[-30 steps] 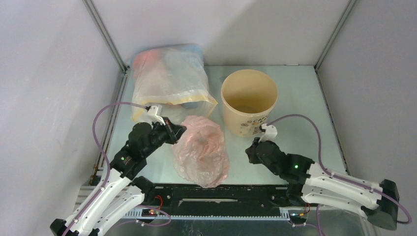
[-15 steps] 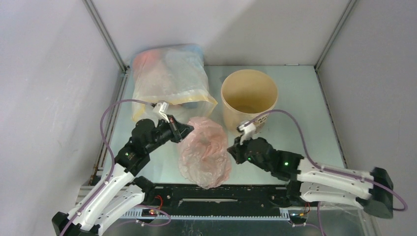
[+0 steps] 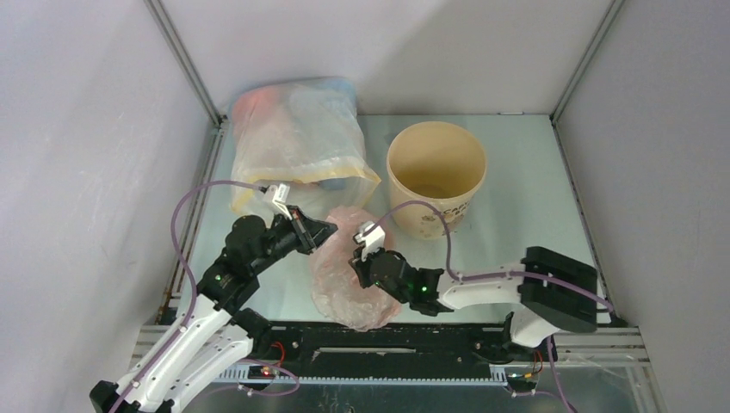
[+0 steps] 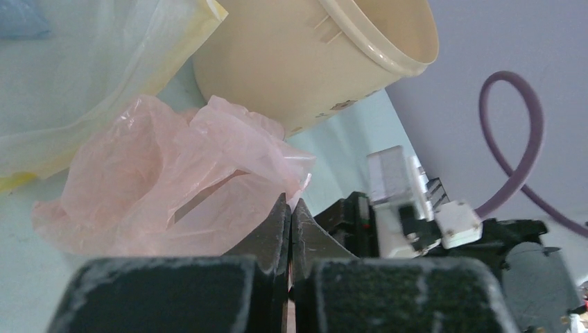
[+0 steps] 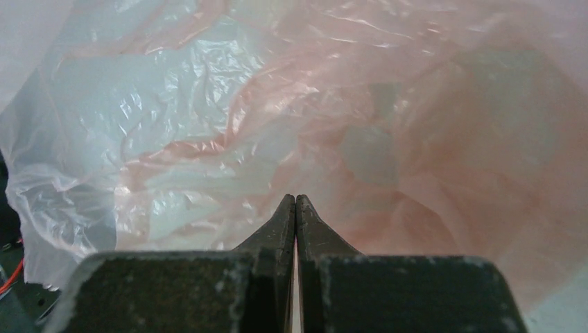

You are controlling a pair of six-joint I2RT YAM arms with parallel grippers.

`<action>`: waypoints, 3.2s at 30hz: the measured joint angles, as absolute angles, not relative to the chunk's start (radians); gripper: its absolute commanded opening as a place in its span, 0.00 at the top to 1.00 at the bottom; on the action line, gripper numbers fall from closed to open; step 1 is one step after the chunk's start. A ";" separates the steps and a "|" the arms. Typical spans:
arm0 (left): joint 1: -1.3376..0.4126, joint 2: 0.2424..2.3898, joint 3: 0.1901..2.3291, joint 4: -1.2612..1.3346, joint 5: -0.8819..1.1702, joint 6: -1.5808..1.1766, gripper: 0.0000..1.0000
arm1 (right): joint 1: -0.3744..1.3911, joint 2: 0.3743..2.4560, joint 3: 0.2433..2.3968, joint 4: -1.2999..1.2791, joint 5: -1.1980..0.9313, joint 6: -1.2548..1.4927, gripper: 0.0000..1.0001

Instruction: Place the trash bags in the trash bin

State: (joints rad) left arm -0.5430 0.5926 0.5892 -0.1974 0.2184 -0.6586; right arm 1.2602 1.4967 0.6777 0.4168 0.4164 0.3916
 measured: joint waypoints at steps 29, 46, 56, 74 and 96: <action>-0.543 0.580 0.886 -0.215 0.381 -0.788 1.00 | 1.219 1.862 0.768 0.527 0.371 0.490 1.00; -0.543 0.577 0.924 -0.180 0.509 -0.863 0.99 | 1.223 1.696 0.839 0.191 0.473 0.445 0.95; -0.543 0.617 0.877 -0.197 0.504 -0.844 0.98 | 1.253 1.478 0.839 0.128 0.498 0.368 0.70; -0.543 0.664 0.988 -0.297 0.414 -0.752 0.98 | 1.380 1.393 0.813 0.060 0.522 0.261 0.52; -0.543 0.655 0.928 -0.340 0.386 -0.696 0.98 | 1.414 1.021 0.802 -0.058 0.481 0.255 0.25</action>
